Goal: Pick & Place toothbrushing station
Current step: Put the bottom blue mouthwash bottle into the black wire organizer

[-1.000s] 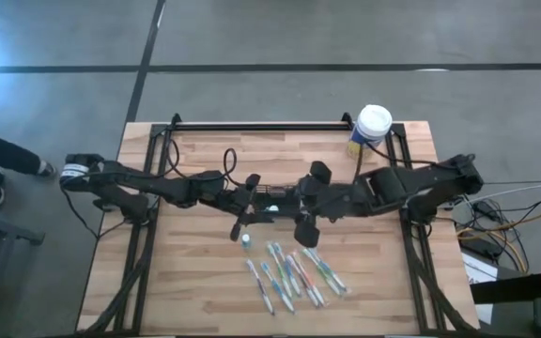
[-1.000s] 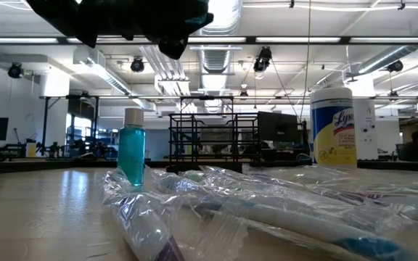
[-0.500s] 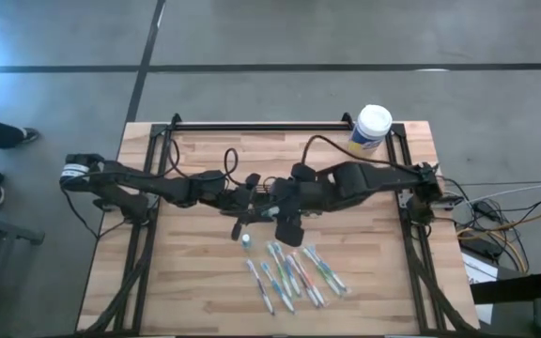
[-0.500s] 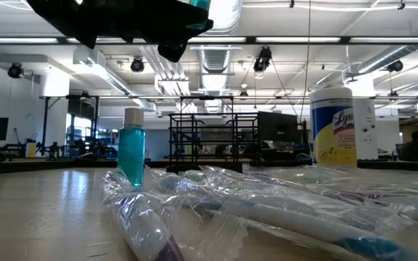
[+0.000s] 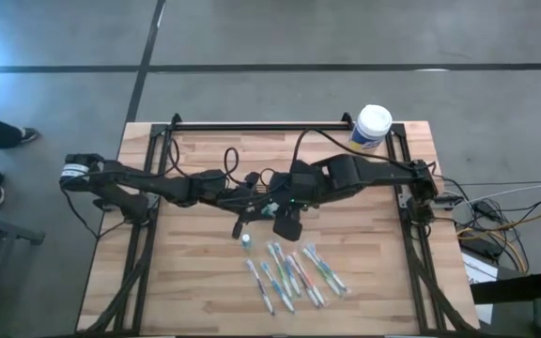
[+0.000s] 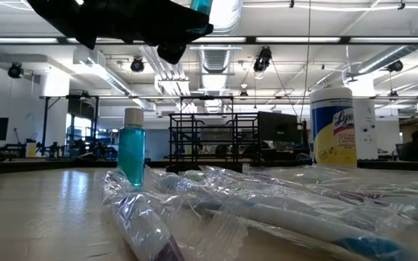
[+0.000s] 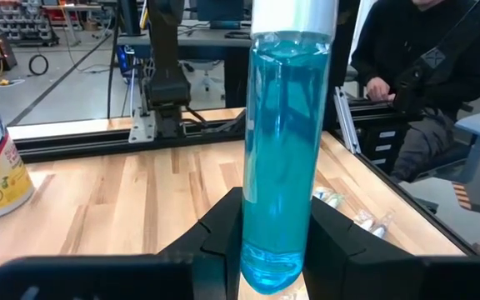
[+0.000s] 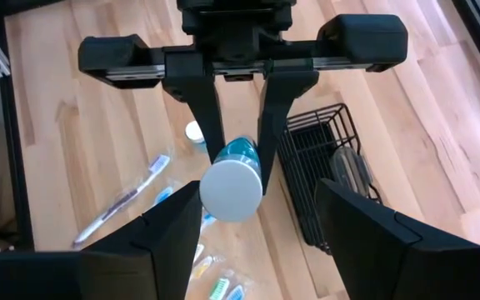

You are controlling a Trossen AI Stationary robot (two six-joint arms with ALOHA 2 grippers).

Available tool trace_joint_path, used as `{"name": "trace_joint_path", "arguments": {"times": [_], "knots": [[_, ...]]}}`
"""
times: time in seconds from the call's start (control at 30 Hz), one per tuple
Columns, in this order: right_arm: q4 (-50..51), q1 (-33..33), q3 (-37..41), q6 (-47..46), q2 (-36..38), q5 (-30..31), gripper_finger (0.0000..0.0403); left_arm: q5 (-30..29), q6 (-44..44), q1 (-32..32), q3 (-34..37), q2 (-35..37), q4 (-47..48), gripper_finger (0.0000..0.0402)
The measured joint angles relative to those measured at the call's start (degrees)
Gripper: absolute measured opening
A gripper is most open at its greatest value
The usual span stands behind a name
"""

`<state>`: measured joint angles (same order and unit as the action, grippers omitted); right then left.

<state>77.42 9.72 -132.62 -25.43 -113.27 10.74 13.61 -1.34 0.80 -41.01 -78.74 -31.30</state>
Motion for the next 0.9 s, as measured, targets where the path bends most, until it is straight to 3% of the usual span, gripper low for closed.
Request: {"name": "trace_joint_path", "arguments": {"times": [0.3,0.73,0.9], "knots": [[-1.3,0.0,0.7,1.9,-0.2,-0.1,0.0203,0.0,-0.1,0.0,0.0,0.0,0.2,0.0089],[-3.1,0.0,1.9,4.6,-0.3,-0.3,0.0094,-0.3,0.1,0.0,0.0,0.0,0.2,0.0089],[-3.3,0.0,1.9,5.8,-0.3,-0.3,0.0089,-0.3,0.0,0.0,0.0,0.0,0.2,0.0089]]}}
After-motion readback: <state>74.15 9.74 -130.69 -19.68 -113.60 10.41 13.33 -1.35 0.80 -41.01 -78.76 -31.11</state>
